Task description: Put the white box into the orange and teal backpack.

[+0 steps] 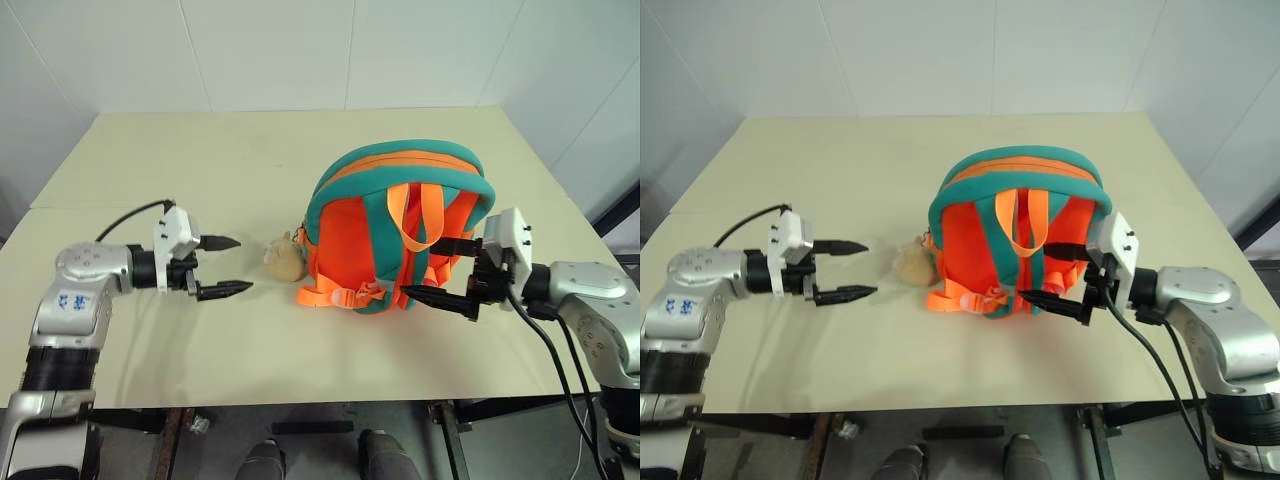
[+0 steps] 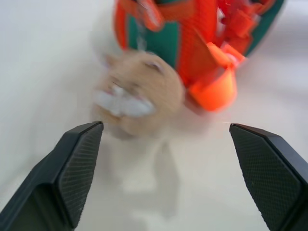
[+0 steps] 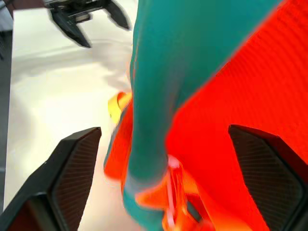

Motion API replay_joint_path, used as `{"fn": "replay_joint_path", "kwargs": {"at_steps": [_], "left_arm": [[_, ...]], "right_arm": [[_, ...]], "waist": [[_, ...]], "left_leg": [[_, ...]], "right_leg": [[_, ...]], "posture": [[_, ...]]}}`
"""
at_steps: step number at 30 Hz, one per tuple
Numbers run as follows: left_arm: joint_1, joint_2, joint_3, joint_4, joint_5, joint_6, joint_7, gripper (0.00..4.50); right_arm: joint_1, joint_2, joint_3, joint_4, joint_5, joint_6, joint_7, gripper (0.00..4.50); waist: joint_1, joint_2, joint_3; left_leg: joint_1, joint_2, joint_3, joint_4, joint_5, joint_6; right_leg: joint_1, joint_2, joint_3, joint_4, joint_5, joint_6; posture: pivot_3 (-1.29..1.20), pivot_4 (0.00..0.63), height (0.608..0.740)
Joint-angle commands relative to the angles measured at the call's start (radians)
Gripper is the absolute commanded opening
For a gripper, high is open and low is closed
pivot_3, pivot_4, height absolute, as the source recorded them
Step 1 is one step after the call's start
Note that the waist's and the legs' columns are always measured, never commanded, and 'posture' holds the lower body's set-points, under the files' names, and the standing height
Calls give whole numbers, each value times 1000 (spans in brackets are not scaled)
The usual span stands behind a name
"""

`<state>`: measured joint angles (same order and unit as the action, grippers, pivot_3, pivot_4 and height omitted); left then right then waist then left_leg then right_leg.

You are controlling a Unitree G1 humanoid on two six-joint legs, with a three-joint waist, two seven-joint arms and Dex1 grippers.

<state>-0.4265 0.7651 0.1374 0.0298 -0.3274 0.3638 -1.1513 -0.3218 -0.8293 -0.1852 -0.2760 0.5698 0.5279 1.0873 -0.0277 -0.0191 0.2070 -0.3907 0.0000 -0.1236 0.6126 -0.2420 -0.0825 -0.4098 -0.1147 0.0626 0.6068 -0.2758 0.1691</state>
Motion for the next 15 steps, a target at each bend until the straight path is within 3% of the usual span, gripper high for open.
{"fn": "replay_joint_path", "kwargs": {"at_steps": [1,8,15], "left_arm": [[46,-6,51,-107,-47,0,48,4490],[122,-3,57,-182,-79,-6,82,4490],[166,14,69,-214,-90,-3,105,4490]], "right_arm": [[39,-37,-76,71,-23,-80,32,4500],[-7,-60,-112,324,-115,-279,41,4500],[-9,-37,-96,365,-143,-336,18,4500]], "waist": [[2,0,0],[-5,0,0],[-3,0,0]], "left_leg": [[0,0,0,0,0,0],[1,0,2,1,1,1],[2,1,2,0,1,1]], "right_leg": [[0,0,0,0,0,0],[3,0,0,-5,2,-2],[2,0,0,-5,2,-2]], "posture": [[0,150,740],[0,150,740],[0,150,740]]}}
